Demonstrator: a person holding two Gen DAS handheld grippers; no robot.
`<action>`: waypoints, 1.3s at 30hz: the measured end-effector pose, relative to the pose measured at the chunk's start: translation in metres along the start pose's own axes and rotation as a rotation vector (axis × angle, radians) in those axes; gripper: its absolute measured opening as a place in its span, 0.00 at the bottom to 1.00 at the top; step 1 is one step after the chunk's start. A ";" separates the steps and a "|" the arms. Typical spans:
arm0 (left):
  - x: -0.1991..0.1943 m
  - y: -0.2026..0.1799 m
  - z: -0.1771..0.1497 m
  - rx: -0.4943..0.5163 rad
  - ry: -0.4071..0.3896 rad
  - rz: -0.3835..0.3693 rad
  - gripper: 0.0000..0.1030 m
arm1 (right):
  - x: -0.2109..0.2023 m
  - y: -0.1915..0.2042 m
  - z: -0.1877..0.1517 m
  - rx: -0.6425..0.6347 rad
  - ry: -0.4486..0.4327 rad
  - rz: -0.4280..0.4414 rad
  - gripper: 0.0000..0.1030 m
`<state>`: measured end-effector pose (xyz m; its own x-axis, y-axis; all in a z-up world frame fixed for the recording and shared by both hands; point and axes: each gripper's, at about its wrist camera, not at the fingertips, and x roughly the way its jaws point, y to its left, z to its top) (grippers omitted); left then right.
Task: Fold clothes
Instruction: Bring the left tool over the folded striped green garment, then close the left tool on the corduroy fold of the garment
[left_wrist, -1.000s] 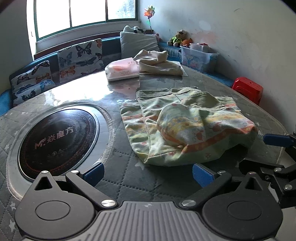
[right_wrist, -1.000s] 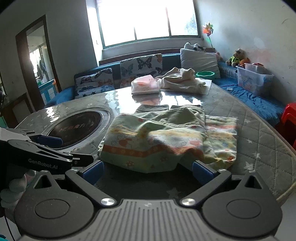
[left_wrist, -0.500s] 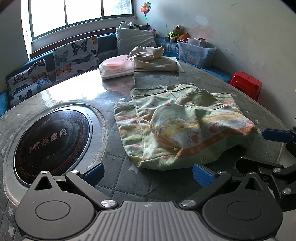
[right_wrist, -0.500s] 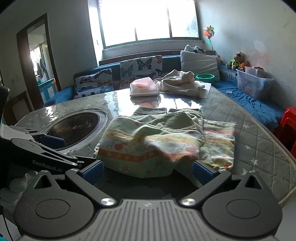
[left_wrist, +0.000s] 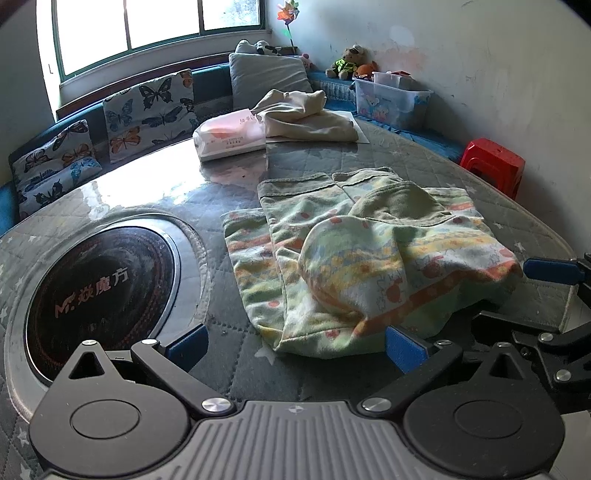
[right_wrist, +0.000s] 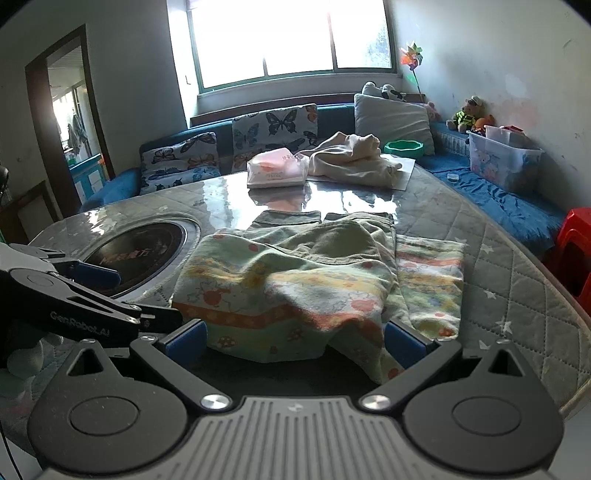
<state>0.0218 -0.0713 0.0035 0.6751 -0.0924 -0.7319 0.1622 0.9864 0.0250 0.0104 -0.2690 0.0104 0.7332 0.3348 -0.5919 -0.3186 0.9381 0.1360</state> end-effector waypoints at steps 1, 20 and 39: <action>0.001 -0.001 0.001 0.001 0.000 0.000 1.00 | 0.001 -0.001 0.000 0.002 0.002 -0.001 1.00; 0.013 -0.006 0.014 0.024 0.012 -0.004 1.00 | 0.015 -0.012 0.004 0.008 0.031 -0.021 1.00; 0.040 -0.012 0.014 0.070 0.061 -0.046 0.58 | 0.025 -0.025 0.001 -0.002 0.077 -0.032 1.00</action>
<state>0.0572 -0.0882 -0.0169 0.6215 -0.1265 -0.7731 0.2433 0.9692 0.0370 0.0375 -0.2837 -0.0068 0.6947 0.2967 -0.6553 -0.2968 0.9480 0.1146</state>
